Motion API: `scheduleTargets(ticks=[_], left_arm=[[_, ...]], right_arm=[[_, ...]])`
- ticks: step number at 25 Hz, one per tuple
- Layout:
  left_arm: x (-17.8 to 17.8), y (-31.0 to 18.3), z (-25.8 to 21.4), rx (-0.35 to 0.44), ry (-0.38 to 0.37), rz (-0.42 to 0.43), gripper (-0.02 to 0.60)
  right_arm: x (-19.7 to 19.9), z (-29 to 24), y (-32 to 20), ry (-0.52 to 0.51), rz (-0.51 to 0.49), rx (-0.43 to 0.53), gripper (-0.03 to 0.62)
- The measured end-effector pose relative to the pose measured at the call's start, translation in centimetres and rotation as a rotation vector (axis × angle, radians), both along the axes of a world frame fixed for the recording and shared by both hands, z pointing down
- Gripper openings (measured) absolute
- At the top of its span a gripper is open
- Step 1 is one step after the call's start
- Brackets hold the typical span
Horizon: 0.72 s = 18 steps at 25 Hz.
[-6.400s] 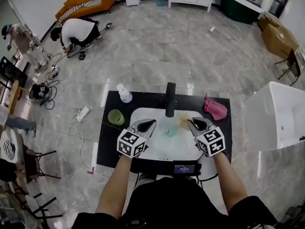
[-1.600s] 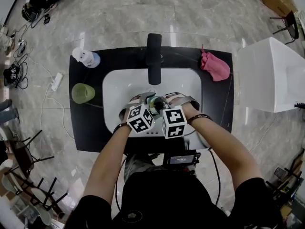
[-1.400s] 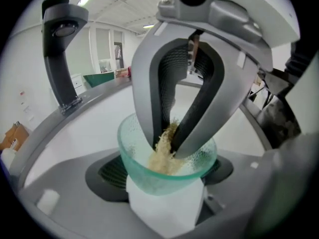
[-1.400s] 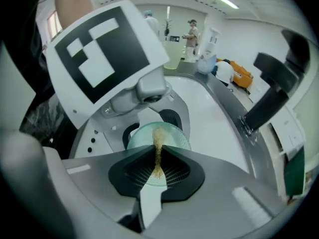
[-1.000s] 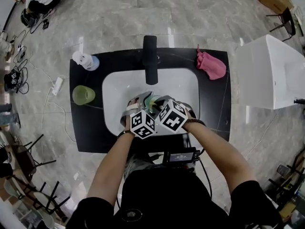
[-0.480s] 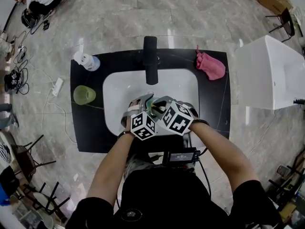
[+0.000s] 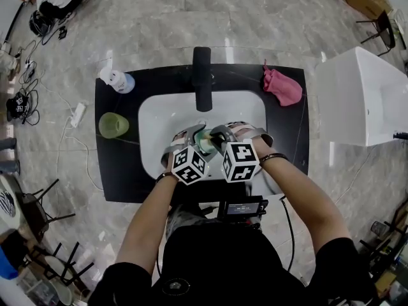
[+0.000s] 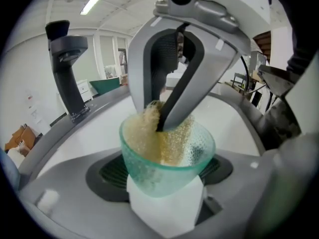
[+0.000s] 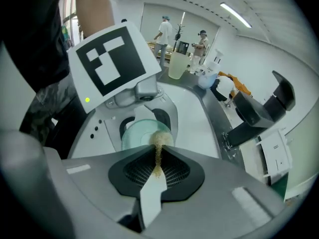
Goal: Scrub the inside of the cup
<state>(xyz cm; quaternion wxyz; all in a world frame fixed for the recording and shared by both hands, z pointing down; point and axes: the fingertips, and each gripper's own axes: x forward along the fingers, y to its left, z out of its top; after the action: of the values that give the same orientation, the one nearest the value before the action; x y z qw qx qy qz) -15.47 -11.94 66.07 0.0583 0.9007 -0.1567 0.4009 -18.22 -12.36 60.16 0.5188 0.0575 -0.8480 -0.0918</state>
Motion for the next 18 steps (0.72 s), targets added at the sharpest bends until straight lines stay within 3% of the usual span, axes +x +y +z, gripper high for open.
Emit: scheduleTargets(ticks=[4,7,13,18], left_arm=[[-0.3,-0.3,0.0,-0.004,-0.002,-0.006,0.387],[-0.5,-0.7,0.0,0.001,-0.004,-0.004,0.382],[-0.6,-0.3,0.2,0.009,-0.025,0.031,0.382],[0.0,0.2,0.3,0.016,-0.038,0.055,0.38]], right_arm=[[0.6,0.8,1.0,0.03,-0.022,-0.028,0.038],[1.0,1.1,1.4,0.022,0.015,-0.059,0.037],[0.4,0.5,2.5,-0.067,0.121,-0.196,0.035],[-0.6,-0.3,3.0,-0.13,0.135,-0.263,0.035]])
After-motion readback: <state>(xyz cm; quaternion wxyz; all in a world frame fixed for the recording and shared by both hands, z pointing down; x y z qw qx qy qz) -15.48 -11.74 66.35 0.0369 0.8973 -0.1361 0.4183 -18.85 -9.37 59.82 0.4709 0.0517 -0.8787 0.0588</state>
